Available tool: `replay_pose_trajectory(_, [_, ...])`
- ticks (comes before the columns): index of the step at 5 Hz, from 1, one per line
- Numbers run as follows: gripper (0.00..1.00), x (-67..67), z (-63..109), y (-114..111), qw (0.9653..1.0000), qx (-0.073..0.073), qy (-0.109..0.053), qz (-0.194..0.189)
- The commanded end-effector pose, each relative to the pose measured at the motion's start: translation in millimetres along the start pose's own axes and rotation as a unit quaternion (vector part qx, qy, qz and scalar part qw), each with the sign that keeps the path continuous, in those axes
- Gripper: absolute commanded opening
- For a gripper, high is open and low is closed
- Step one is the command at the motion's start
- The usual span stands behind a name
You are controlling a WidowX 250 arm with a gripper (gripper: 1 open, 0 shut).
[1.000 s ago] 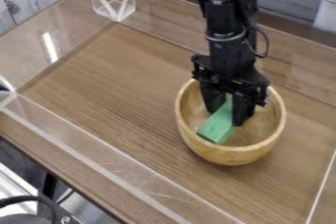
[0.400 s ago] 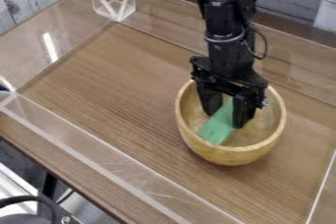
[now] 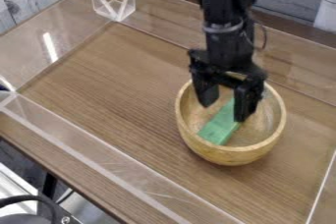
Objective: Put the green block in the brown bowl
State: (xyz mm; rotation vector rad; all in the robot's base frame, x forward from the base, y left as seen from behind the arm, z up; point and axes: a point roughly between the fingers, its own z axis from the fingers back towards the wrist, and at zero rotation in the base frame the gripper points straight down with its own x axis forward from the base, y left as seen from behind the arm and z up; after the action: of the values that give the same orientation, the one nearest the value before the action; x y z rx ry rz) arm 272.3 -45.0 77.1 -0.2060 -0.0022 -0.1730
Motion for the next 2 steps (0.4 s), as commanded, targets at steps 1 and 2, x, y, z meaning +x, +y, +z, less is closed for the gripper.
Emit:
replay_pose_trajectory(1, [1.0,10.0,45.4,2,0.9984,0.013,-0.055,0.0])
replay_pose_trajectory(2, [1.0,9.5,73.7,13,0.9967,0.021,-0.077,0.015])
